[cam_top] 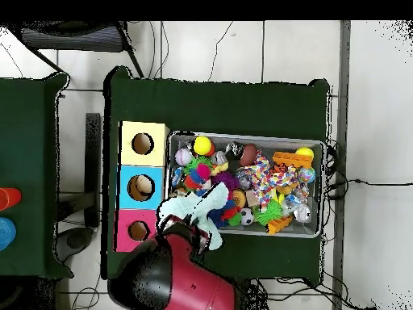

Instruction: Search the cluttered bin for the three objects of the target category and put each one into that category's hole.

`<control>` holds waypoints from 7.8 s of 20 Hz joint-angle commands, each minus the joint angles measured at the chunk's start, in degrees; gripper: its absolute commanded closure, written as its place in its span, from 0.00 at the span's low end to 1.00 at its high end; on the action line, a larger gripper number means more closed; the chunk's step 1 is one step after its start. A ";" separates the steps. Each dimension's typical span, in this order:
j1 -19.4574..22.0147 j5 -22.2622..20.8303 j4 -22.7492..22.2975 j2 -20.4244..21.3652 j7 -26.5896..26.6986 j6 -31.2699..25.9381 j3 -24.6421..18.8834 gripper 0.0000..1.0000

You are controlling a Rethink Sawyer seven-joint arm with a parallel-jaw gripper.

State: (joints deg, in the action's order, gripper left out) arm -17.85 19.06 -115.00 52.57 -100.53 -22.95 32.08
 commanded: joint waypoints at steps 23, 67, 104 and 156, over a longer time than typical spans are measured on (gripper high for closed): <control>12.64 -2.02 4.80 -2.88 -5.62 -0.75 -6.20 1.00; 34.00 -18.65 17.93 -18.38 -2.07 8.59 -13.53 1.00; 34.45 -13.61 19.15 -11.44 -8.00 5.00 -21.14 0.00; 37.45 -13.05 38.45 -32.53 -4.48 -1.32 -22.60 0.00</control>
State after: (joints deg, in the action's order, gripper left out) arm 19.97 6.98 -79.28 18.92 -100.53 -16.28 10.45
